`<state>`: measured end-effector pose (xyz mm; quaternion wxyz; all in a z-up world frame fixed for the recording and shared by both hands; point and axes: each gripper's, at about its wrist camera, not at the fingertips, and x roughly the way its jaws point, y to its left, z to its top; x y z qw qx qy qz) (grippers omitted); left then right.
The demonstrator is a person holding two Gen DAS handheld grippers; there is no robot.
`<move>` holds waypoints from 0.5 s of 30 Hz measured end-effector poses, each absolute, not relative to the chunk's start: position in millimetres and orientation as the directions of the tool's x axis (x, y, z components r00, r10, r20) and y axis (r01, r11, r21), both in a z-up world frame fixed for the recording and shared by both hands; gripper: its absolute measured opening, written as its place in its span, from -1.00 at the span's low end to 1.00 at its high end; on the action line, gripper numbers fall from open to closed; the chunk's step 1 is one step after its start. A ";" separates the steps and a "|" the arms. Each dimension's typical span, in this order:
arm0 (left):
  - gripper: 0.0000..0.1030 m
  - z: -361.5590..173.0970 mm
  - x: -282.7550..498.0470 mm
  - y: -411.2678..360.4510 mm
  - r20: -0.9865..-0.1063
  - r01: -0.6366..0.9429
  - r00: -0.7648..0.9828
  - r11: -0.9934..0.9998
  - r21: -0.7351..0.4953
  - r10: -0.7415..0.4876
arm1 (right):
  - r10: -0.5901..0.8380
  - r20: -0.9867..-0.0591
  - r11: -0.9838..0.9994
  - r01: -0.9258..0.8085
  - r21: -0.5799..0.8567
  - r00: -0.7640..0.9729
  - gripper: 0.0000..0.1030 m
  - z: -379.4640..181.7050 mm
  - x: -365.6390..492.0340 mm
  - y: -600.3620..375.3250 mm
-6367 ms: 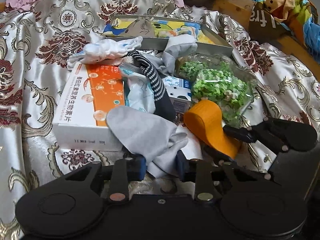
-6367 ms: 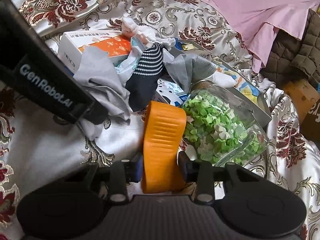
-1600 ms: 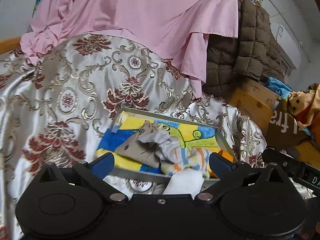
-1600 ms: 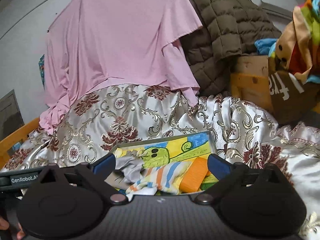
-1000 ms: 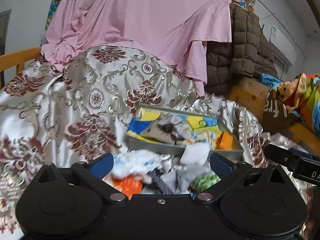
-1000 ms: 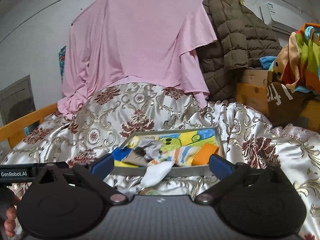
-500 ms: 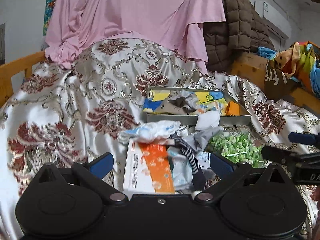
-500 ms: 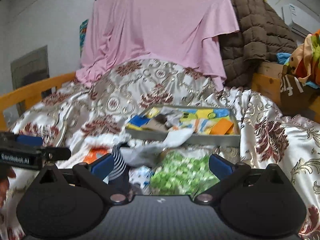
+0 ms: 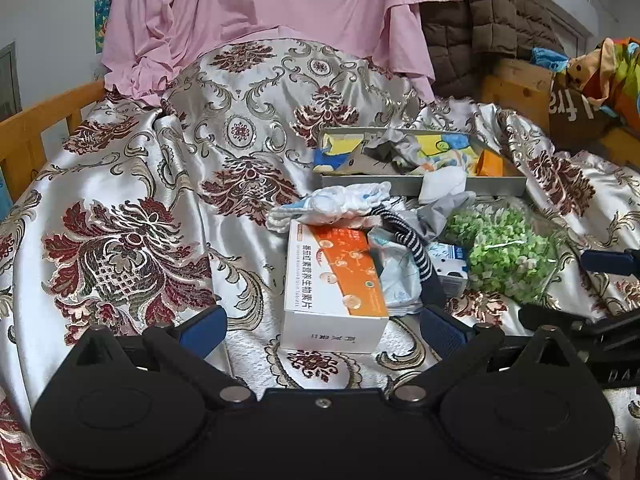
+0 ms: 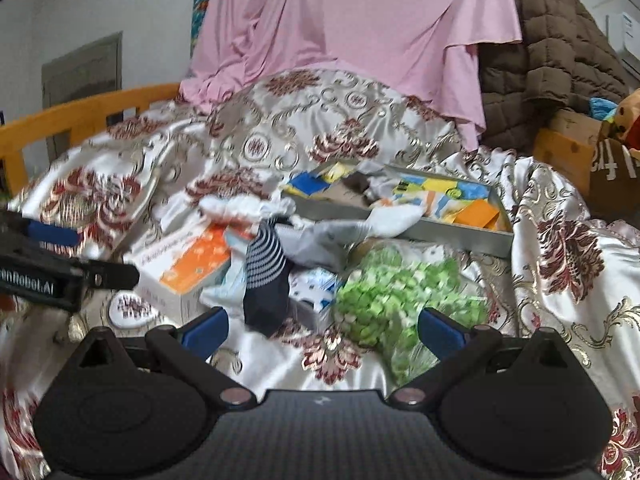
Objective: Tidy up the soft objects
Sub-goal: 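Withdraw both tools from the tray back toward the pile, then grasp the light blue packet with the left tool while the right tool grasps the navy striped sock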
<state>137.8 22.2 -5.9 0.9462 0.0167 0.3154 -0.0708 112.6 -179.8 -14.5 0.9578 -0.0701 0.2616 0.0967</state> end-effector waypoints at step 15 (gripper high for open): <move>0.98 -6.9 146.5 15.7 -0.604 0.147 0.792 0.988 0.052 -0.086 | 0.176 -0.552 0.956 -0.276 -0.102 0.815 0.99 -32.1 124.6 -167.2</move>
